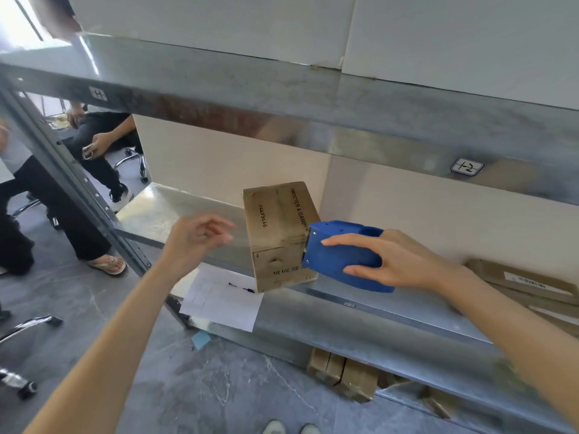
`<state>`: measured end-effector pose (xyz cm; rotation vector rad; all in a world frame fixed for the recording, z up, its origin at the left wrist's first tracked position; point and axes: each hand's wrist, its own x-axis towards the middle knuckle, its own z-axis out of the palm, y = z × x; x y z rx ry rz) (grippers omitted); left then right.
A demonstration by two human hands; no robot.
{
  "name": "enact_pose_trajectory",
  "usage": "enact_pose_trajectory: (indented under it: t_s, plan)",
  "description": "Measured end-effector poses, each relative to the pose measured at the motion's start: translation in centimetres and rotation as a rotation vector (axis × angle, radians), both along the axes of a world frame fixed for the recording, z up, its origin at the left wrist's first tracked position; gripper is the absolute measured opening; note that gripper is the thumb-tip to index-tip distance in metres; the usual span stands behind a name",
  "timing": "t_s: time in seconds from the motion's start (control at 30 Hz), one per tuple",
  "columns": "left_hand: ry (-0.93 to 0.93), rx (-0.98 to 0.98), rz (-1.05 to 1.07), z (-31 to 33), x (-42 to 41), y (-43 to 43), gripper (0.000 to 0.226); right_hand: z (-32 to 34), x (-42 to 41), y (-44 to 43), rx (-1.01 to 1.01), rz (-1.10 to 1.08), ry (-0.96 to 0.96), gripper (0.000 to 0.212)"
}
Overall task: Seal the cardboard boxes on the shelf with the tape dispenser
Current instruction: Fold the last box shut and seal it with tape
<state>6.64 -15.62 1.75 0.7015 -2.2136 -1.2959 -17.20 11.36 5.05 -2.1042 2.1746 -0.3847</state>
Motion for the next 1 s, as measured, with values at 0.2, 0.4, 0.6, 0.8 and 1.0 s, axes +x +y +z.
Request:
enact_pose_trajectory:
  t_s: [0.2, 0.4, 0.6, 0.8, 1.0]
  plan:
    - [-0.049, 0.010, 0.032, -1.9, -0.1, 2.0, 0.024, -0.7, -0.5, 1.6, -0.006, -0.055, 0.003, 0.057]
    - [-0.033, -0.066, -0.001, -3.3, -0.5, 2.8, 0.034, -0.8, -0.5, 1.7, 0.021, -0.088, -0.024, 0.054]
    - [-0.008, -0.183, 0.015, -5.3, -1.1, 2.6, 0.033, -0.8, -0.2, 1.4, 0.067, -0.113, -0.034, 0.052]
    - [0.109, -0.357, 0.079, -7.2, -1.2, 3.2, 0.029, -0.9, 0.0, 1.2, 0.073, -0.131, -0.053, 0.052]
    - [0.209, -0.380, 0.138, -8.0, -1.8, 4.4, 0.028, -0.9, 0.3, 1.2, 0.103, -0.142, -0.003, 0.052]
